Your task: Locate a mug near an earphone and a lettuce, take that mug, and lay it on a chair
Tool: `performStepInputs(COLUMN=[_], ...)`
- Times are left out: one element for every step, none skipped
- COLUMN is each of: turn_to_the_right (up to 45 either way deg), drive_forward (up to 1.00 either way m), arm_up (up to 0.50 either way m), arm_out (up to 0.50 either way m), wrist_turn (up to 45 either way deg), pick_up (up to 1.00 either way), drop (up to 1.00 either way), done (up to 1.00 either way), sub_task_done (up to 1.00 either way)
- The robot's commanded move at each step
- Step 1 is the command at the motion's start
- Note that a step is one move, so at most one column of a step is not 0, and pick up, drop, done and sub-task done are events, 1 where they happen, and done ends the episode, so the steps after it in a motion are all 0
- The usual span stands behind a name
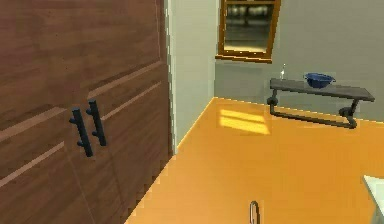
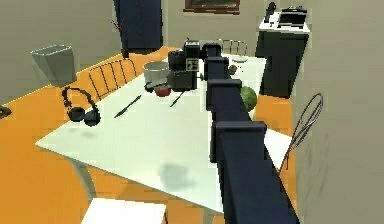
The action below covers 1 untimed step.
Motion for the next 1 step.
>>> performStepInputs(turn_to_the_right=[0.0], drive_forward=[0.00], arm_up=[0.00], arm_out=[0.00], wrist_turn=[-45.0], pick_up=[0.00], drop=[0.00], done=[0.00], sub_task_done=[0.00])
